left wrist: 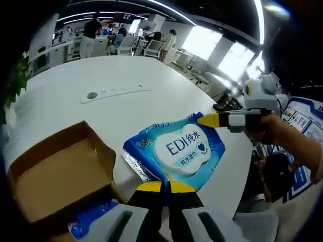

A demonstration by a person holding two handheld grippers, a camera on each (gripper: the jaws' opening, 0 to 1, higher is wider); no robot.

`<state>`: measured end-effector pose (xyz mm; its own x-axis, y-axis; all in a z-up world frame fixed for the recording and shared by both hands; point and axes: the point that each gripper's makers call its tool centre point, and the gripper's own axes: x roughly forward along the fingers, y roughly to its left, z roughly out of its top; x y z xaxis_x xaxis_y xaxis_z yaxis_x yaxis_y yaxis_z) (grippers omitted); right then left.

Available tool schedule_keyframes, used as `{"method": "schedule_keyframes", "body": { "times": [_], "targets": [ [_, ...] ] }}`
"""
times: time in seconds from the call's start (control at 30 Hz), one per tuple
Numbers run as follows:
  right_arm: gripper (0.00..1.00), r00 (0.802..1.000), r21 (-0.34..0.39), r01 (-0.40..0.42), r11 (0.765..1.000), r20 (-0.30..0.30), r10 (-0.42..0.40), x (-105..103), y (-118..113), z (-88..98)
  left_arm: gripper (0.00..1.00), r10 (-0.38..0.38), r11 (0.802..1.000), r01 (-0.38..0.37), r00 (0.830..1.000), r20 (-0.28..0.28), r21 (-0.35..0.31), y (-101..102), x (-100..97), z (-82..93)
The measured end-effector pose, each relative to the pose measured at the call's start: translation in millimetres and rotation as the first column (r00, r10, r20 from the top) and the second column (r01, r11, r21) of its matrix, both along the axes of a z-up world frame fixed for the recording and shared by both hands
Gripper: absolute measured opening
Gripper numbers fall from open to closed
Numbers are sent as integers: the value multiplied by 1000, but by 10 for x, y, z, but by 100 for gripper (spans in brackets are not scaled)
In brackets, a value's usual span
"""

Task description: Operate the shoe box by opening the lid, removing the specified soft item, and placing it in the target area until the item is outside and the box remains undamaged.

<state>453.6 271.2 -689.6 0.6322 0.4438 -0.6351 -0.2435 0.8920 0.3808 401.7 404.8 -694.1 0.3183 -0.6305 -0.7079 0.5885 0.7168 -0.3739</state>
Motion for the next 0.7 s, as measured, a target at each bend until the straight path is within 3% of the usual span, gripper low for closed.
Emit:
{"method": "schedule_keyframes", "body": {
  "times": [0.7],
  "targets": [
    [0, 997, -26, -14, 1000, -79, 12, 151, -91, -463, 1, -80, 984, 81, 997, -12, 157, -94, 141, -369]
  ]
}}
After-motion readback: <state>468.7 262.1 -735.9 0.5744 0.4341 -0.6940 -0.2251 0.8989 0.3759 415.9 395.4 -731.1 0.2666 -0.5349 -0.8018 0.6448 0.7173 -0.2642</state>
